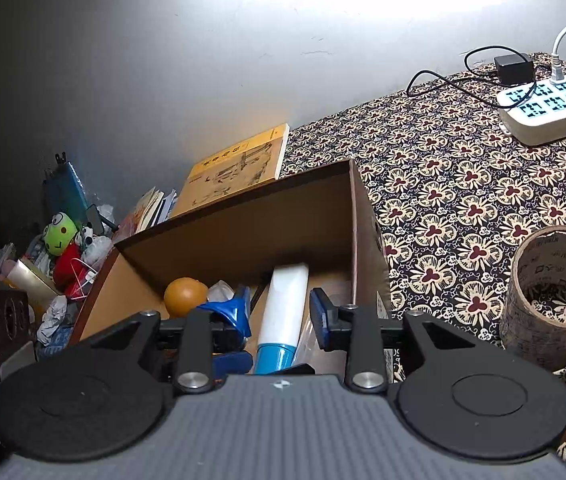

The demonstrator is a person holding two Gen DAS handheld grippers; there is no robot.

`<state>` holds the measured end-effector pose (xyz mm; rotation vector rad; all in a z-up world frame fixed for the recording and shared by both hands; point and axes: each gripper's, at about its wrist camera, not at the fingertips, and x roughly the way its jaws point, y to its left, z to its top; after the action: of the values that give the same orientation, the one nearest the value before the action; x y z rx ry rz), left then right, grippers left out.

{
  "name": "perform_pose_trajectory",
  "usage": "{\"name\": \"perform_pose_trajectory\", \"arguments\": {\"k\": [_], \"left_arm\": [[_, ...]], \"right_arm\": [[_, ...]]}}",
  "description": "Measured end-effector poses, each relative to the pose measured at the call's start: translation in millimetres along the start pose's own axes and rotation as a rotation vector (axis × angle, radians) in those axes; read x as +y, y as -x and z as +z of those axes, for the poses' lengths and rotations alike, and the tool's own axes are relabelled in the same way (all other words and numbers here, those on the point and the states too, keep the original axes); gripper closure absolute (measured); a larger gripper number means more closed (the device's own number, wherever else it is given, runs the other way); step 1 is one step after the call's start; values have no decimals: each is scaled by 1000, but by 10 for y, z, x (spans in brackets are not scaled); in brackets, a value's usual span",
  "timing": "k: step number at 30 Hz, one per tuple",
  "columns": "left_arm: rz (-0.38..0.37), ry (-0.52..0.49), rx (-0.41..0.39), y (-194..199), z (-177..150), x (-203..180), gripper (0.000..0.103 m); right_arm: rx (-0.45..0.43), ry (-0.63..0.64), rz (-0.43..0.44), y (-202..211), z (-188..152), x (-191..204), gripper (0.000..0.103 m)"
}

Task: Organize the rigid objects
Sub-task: 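Carry the clear case into the cardboard box and open the left gripper, then raise the open left gripper out of the cardboard box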

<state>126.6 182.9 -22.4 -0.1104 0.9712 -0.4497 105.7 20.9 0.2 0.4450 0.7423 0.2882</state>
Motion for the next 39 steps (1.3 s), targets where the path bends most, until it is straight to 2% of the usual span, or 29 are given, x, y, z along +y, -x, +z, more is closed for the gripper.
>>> {"name": "perform_pose_trajectory", "arguments": {"k": [5,22,28,39], "left_arm": [[105,-46,4,59,-12,-45,46],[350,-75,-41,454,-137,-154,40],[418,-84,-76,627,-186,-209,39],[478,-60,-86,833,-291,-357,34]], "right_arm": [[-1,15,-2,51,-58,33,89],[12,32,10,297,-254,97,87],[10,35,28,415,-302,101,86],[1,52,67,669,-358,81,86]]}}
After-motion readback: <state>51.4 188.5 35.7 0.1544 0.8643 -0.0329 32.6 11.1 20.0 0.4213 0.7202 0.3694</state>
